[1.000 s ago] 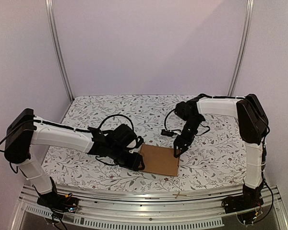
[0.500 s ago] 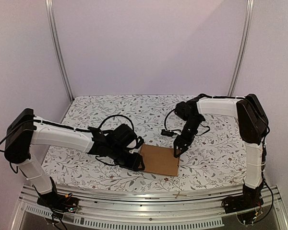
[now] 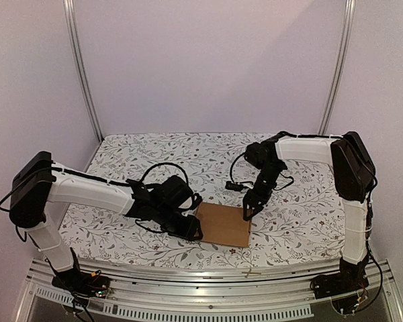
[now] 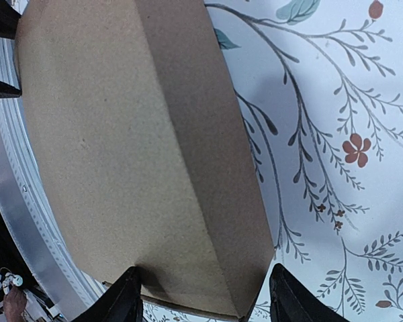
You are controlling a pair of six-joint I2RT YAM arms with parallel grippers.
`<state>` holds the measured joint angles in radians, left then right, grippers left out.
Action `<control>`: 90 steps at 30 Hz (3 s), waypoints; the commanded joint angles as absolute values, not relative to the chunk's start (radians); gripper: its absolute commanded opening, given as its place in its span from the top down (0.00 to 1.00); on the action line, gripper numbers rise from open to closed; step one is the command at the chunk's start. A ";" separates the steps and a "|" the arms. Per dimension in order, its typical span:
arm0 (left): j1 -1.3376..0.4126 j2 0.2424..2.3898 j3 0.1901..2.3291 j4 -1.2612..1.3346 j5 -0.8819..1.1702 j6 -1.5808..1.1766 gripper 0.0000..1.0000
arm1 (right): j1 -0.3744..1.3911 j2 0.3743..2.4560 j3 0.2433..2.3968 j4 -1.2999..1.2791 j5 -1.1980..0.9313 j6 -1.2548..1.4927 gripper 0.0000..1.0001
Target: Fold the paper box
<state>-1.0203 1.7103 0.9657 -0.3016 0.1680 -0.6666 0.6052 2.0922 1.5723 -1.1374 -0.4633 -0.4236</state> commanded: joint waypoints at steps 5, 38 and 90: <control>-1.034 1.767 0.940 -0.272 0.118 -0.650 0.53 | 0.604 2.132 1.572 -1.136 -0.440 -0.425 0.38; -1.057 1.648 0.961 -0.340 -0.038 -0.579 0.51 | 0.604 2.146 1.581 -1.160 -0.464 -0.448 0.38; -0.998 1.675 0.991 -0.334 0.031 -0.593 0.46 | 0.682 1.510 1.225 -0.970 -0.371 -0.917 0.01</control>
